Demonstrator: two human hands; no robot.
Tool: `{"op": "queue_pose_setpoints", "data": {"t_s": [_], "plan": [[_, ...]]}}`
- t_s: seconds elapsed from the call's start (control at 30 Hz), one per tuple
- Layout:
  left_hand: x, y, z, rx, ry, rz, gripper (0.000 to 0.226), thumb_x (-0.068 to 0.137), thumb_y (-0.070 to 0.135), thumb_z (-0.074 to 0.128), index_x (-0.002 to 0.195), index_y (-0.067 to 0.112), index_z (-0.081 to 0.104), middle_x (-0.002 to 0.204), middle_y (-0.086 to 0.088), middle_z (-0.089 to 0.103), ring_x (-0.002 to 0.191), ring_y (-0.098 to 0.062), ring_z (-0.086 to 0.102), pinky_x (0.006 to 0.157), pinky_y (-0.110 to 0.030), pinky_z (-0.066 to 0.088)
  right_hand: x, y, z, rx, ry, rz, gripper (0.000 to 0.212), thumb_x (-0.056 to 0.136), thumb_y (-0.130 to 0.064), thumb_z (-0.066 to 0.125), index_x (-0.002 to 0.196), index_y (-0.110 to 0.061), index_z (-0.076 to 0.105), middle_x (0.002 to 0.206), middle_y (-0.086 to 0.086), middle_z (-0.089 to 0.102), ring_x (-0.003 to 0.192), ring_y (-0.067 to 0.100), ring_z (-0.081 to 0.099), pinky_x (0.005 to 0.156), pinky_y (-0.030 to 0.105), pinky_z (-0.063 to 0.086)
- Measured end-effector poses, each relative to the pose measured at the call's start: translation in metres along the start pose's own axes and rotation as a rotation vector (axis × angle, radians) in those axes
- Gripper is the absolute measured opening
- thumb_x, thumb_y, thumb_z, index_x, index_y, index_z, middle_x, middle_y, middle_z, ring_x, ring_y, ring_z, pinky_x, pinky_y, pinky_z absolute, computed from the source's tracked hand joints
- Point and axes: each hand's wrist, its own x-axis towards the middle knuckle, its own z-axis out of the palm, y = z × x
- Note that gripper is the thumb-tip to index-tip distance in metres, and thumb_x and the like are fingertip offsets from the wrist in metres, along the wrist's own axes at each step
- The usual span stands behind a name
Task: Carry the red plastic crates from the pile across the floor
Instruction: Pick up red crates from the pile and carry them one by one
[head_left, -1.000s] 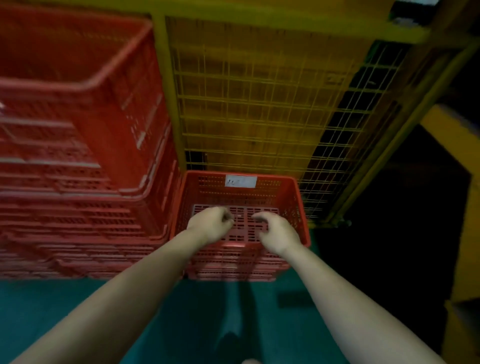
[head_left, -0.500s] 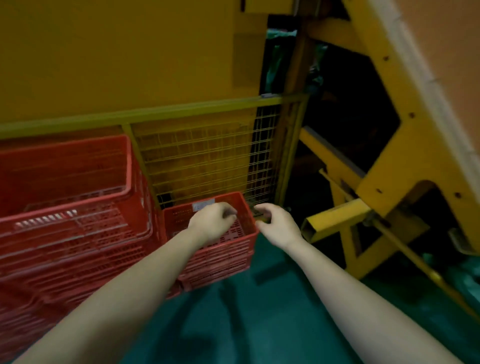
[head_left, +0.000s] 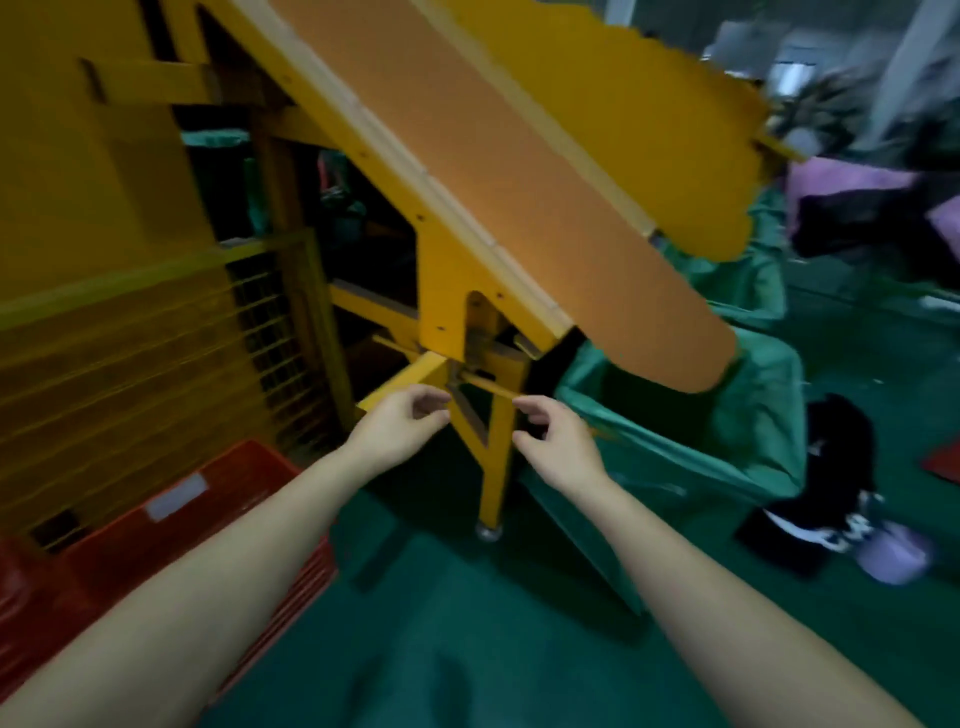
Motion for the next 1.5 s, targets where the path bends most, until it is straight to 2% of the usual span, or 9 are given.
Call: {"op": "queue_pose_setpoints", "data": {"t_s": [0.13,0.3,0.37,0.5,0.67,0.8,1.0,1.3,1.5], "plan": [[-0.015,0.061,0.077,-0.019,-0.133,0.101,0.026,0.092,0.032,0.062,0.117,0.026,0.060,0.104,0.011,0.066,0.097,-0.007,0.063,0.088,-0.033,0.053,-0.075,0.053,-0.072,-0.039,0.123,0.120,0.043,0.081,-0.017,0.067,0.123,-0.024,0.062,0.124,-0.004,0.063,0.116,0.011,0.058,0.099,0.025,0.042],[-0.047,0.145,0.176,0.000,-0.337,0.272,0.027,0.091,0.030,0.064,0.117,0.023,0.061,0.106,0.009,0.065,0.101,-0.009,0.062,0.090,-0.028,0.050,-0.181,0.104,-0.163,-0.070,0.283,0.270,0.047,0.080,-0.014,0.068,0.126,-0.019,0.061,0.126,-0.001,0.063,0.117,0.013,0.058,0.103,0.026,0.043],[-0.065,0.178,0.216,-0.009,-0.404,0.336,0.025,0.091,0.026,0.065,0.115,0.021,0.061,0.104,0.007,0.066,0.098,-0.009,0.063,0.091,-0.026,0.049,-0.225,0.122,-0.196,-0.087,0.358,0.323,0.047,0.079,-0.014,0.068,0.126,-0.018,0.061,0.125,0.000,0.064,0.116,0.014,0.059,0.101,0.026,0.043],[-0.094,0.239,0.292,-0.032,-0.539,0.448,0.019,0.088,0.024,0.068,0.105,0.029,0.061,0.102,0.005,0.068,0.098,-0.011,0.065,0.097,-0.037,0.050,-0.308,0.151,-0.253,-0.138,0.495,0.436,0.047,0.081,-0.013,0.067,0.127,-0.019,0.061,0.125,-0.001,0.062,0.112,0.014,0.059,0.092,0.021,0.041],[-0.129,0.321,0.384,-0.050,-0.740,0.598,0.025,0.083,0.031,0.069,0.106,0.030,0.062,0.104,0.007,0.069,0.097,-0.009,0.066,0.096,-0.039,0.051,-0.396,0.190,-0.318,-0.175,0.678,0.584,0.049,0.081,-0.014,0.068,0.129,-0.018,0.059,0.128,0.002,0.060,0.114,0.016,0.057,0.094,0.021,0.039],[-0.143,0.373,0.449,-0.065,-0.850,0.681,0.029,0.074,0.045,0.064,0.102,0.037,0.062,0.105,0.010,0.069,0.098,-0.006,0.066,0.096,-0.038,0.051,-0.445,0.216,-0.356,-0.174,0.780,0.690,0.049,0.083,-0.016,0.066,0.131,-0.021,0.057,0.129,-0.001,0.059,0.115,0.012,0.056,0.094,0.020,0.038],[-0.162,0.456,0.561,-0.056,-1.037,0.811,0.020,0.090,0.021,0.066,0.109,0.024,0.062,0.110,0.002,0.068,0.102,-0.011,0.064,0.097,-0.028,0.048,-0.504,0.265,-0.421,-0.209,0.962,0.859,0.048,0.083,-0.019,0.066,0.130,-0.024,0.057,0.129,-0.004,0.058,0.115,0.011,0.057,0.097,0.025,0.043],[-0.183,0.583,0.724,-0.052,-1.298,1.011,0.021,0.088,0.029,0.066,0.108,0.030,0.063,0.108,0.010,0.067,0.101,-0.004,0.064,0.096,-0.031,0.050,-0.570,0.331,-0.522,-0.277,1.217,1.090,0.048,0.084,-0.019,0.066,0.131,-0.023,0.056,0.132,-0.004,0.057,0.120,0.011,0.054,0.099,0.023,0.039],[-0.217,0.640,0.811,-0.022,-1.447,1.121,0.022,0.088,0.028,0.067,0.109,0.029,0.061,0.109,0.009,0.066,0.102,-0.007,0.063,0.099,-0.031,0.048,-0.611,0.365,-0.565,-0.314,1.294,1.224,0.050,0.084,-0.021,0.067,0.132,-0.025,0.055,0.136,-0.007,0.053,0.125,0.010,0.050,0.102,0.025,0.039]]}}
